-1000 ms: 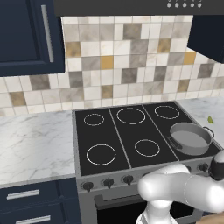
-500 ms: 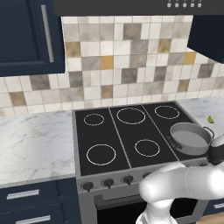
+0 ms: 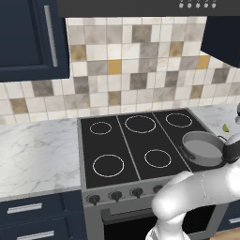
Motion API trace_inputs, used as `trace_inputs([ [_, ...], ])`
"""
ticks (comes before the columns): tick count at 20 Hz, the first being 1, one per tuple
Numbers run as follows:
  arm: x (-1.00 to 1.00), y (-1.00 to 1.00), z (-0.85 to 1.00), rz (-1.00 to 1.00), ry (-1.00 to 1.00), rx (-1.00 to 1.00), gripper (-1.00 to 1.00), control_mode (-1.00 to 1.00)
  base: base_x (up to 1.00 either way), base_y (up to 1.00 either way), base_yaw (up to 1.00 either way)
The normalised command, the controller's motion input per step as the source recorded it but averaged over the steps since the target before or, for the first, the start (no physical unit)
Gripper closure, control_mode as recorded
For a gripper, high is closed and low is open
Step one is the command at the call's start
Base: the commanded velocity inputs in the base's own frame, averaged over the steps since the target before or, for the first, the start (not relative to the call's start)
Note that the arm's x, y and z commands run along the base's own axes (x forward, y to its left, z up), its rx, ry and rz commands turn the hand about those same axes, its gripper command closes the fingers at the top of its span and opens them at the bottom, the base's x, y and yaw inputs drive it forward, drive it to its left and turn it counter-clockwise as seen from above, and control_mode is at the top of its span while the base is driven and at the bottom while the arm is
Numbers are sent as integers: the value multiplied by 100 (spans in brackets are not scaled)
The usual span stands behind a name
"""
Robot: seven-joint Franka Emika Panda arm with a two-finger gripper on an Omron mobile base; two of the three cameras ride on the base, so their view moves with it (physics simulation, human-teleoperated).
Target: Turn on the burner for the pot on the stove. Wait thirty seconds for the pot to heat up. Then add the lemon wedge to the pot.
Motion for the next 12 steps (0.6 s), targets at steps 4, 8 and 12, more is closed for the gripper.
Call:
trace_inputs([
  [4, 41, -14, -24, 0, 4, 3, -100, -100, 0, 0, 0],
  [8, 44, -1, -12, 0, -6, 0, -100, -100, 0, 0, 0],
  [12, 21, -6, -19, 0, -3, 0, -100, -100, 0, 0, 0],
])
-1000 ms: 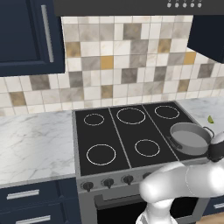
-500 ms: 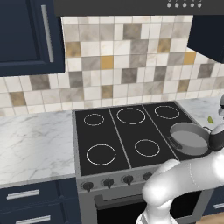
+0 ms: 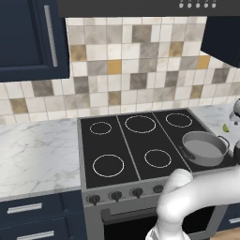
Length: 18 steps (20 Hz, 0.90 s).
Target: Turn on the burner for the pot on the stove. Wait thirty seconds for the pot to heat up. Then add the lemon wedge to the pot.
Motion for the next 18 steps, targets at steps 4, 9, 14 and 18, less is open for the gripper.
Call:
trace_inputs([
  [4, 11, 0, -43, 0, 0, 0, -100, -100, 0, 0, 0],
  [9, 8, 0, -53, 0, 0, 0, -100, -100, 0, 0, 0],
  [14, 21, -2, -43, 0, 0, 0, -100, -100, 0, 0, 0],
  [18, 32, -9, -30, 0, 0, 0, -100, -100, 0, 0, 0],
])
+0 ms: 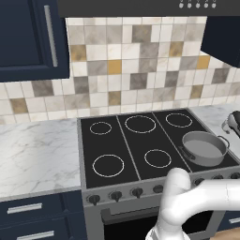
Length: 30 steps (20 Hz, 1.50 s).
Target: Turn on the burner for the pot on the stove. Wait thirty seconds for the pot to heat up. Then add the lemon wedge to the pot.
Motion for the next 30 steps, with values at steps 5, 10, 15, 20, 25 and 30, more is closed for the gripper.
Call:
trace_inputs([
  [5, 30, -26, -19, 0, 0, 0, -100, -100, 0, 0, 0],
  [10, 40, -11, -14, 0, 0, 0, -100, -100, 0, 0, 0],
  [15, 46, 0, -8, -3, 0, 0, -100, -100, 0, 0, 0],
  [20, 32, -7, -10, -2, 0, 0, -100, -100, 0, 0, 0],
  [25, 42, -4, -19, -2, 1, 0, -100, -100, 0, 0, 0],
  [30, 21, -5, -26, -3, 3, 0, 100, -100, 0, 0, 0],
])
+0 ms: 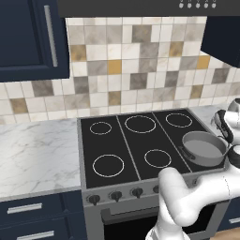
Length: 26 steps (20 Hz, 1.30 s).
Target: Turn on the burner for the pot on the stove. Wait thirty seconds for the pot to heat up. Then add the lemon wedge to the pot.
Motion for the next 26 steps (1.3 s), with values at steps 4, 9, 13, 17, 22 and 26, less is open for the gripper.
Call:
trace_inputs([
  [4, 1, -18, -28, -4, 5, 2, 100, -100, 0, 0, 0],
  [9, -68, 22, -82, -13, 7, 0, 100, -100, 0, 0, 0],
  [13, -100, 90, -100, -14, -14, -8, 100, -100, 0, 0, 0],
  [17, -58, 64, -75, 0, -41, 0, 100, -100, 0, 0, 0],
  [22, 0, -22, 52, 0, -32, -5, 100, -100, 0, 0, 0],
  [26, -1, 0, 99, 0, -12, -6, 100, -100, 0, 0, 0],
])
